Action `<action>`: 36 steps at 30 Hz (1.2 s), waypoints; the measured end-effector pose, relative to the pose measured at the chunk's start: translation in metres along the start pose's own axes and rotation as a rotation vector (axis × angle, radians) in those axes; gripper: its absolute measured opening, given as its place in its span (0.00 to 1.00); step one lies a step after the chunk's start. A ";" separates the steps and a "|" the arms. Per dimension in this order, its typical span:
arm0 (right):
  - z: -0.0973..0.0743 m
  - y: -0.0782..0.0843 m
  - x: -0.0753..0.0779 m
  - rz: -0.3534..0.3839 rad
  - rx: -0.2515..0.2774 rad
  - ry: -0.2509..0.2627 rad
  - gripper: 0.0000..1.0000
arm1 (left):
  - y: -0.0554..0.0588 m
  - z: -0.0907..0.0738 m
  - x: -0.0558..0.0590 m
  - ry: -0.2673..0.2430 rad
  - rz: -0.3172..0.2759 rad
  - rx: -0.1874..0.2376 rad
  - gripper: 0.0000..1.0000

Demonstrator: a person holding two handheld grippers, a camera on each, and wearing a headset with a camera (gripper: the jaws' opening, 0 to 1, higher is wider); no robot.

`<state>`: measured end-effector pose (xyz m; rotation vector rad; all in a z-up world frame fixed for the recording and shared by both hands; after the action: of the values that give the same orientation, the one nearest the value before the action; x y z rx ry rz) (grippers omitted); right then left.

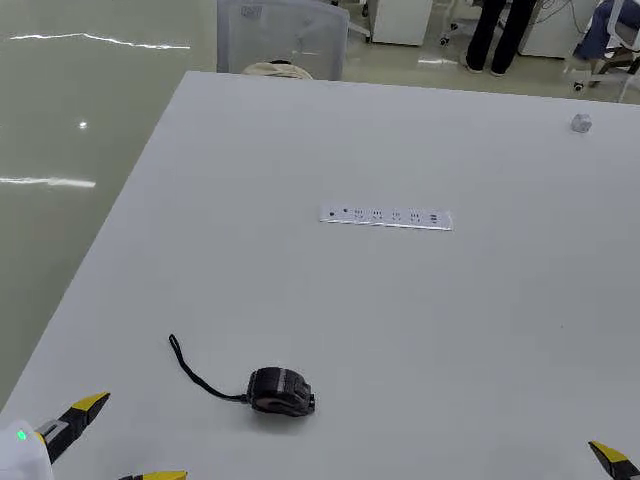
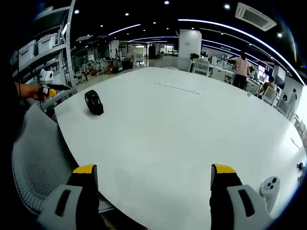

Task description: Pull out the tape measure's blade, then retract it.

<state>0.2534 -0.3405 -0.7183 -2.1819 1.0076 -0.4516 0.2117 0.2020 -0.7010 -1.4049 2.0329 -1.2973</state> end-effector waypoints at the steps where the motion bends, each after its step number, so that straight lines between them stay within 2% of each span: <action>1: 0.000 0.000 0.000 0.002 -0.001 0.000 1.00 | -0.001 0.000 0.000 -0.001 0.001 0.003 1.00; 6: 0.001 0.003 -0.001 -0.001 -0.011 -0.006 1.00 | -0.003 0.000 -0.002 -0.004 -0.001 0.008 1.00; 22: 0.002 0.000 -0.004 -0.026 -0.015 -0.011 1.00 | -0.017 0.001 0.006 0.000 0.017 0.010 1.00; 36: -0.002 0.011 -0.004 -0.020 -0.037 -0.012 1.00 | -0.021 0.002 0.003 0.001 0.025 0.006 1.00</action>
<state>0.2432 -0.3434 -0.7248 -2.2270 0.9953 -0.4313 0.2229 0.1963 -0.6838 -1.3719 2.0394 -1.2924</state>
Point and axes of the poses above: the centre of the closed fingertips' face, and the gripper's own axes: z roughly forward along the fingers, x roughly to its right, y roughly out of its underside, the point moved 5 cm from there along -z, roughly backward along the fingers, and after that the axes turned 7 degrees about -x, right-handed, at the moved point
